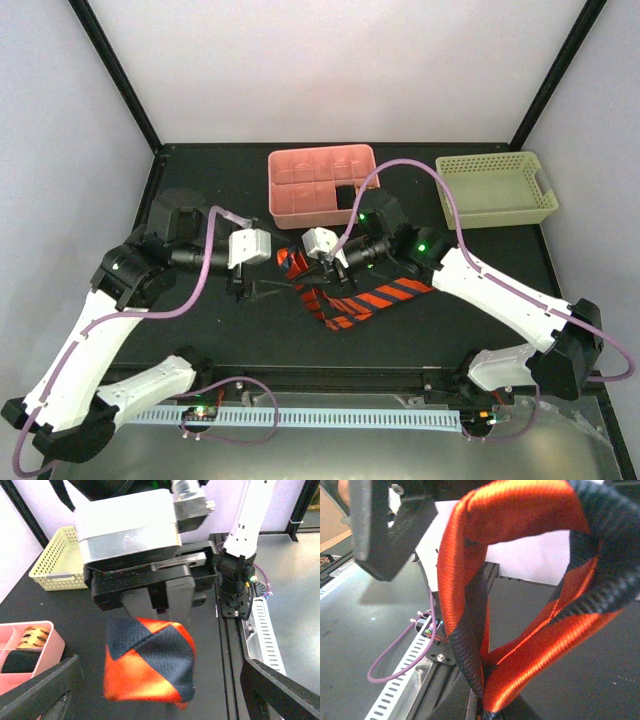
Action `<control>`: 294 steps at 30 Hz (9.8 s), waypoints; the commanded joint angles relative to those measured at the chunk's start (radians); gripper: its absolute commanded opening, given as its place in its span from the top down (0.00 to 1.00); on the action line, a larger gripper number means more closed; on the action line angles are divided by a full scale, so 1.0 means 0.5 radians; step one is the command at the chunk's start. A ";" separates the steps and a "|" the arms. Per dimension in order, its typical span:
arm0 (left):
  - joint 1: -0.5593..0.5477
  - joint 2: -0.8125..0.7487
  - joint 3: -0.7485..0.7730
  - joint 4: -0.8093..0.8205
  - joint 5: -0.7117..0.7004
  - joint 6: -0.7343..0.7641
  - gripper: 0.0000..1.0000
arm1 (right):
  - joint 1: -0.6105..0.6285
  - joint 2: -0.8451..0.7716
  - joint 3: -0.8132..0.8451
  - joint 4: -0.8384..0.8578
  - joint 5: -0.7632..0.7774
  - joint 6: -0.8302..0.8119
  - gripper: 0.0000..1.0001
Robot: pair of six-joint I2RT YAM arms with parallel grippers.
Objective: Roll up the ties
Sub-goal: Pass from the right arm to the left, then flatten out the tie at the center of the board, then adjust the tie at the center of the board.
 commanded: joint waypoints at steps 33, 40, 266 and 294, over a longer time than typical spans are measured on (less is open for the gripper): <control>0.242 0.181 0.718 0.423 -0.907 -0.798 0.98 | -0.195 -0.172 -1.224 1.185 0.928 -0.387 0.00; 0.269 0.205 0.830 0.434 -0.993 -0.813 0.98 | -0.184 -0.027 -1.320 1.494 0.862 -0.430 0.00; 0.055 1.244 -0.690 0.627 -1.100 0.539 0.01 | -2.964 0.523 0.053 -1.139 1.629 -1.913 0.23; 0.051 1.598 -0.729 0.598 -1.244 0.753 0.70 | -2.377 0.022 0.100 -1.764 0.122 -1.540 0.02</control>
